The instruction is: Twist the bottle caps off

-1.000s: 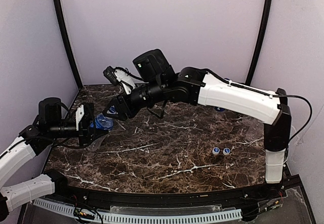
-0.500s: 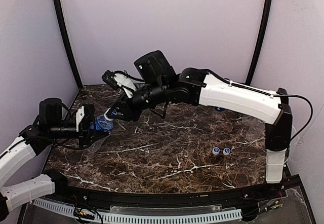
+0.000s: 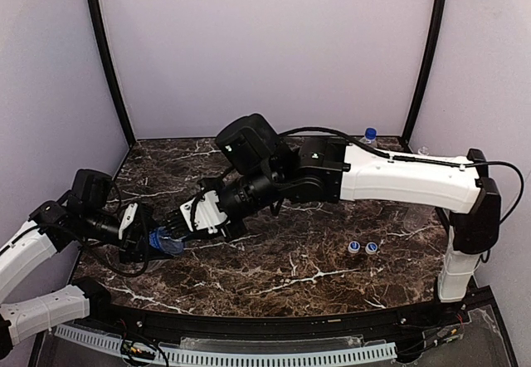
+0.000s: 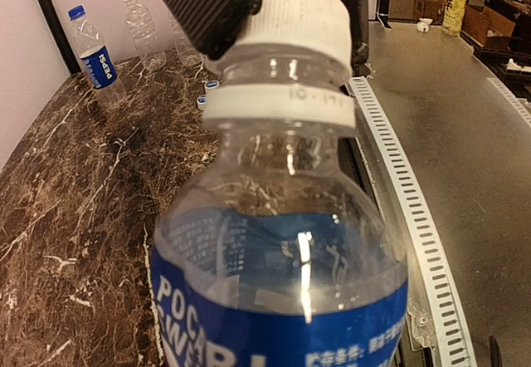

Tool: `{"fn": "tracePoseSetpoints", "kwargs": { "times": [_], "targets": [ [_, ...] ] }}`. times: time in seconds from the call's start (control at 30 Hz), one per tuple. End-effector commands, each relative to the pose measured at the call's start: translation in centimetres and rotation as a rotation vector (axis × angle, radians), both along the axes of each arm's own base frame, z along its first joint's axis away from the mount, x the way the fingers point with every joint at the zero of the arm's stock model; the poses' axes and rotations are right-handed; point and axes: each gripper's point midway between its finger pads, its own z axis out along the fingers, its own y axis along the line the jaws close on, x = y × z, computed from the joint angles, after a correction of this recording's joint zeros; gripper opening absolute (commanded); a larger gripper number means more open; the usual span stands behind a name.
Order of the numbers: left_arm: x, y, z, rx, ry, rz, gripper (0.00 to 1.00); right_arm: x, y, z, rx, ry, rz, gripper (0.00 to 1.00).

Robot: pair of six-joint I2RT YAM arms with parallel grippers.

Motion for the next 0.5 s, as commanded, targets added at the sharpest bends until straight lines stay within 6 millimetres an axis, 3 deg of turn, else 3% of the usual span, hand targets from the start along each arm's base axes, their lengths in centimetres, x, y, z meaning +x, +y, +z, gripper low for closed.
{"fn": "tracePoseSetpoints", "kwargs": {
  "times": [0.0,0.47],
  "targets": [
    [-0.8,1.4,-1.9,0.099,0.007,0.001,0.36,-0.4,-4.0,-1.4,-0.132,-0.208,0.105,0.0],
    [-0.6,1.7,-3.1,0.131,-0.027,0.008,0.35,-0.5,-5.9,2.1,-0.016,-0.275,0.096,0.0]
  ]
}}
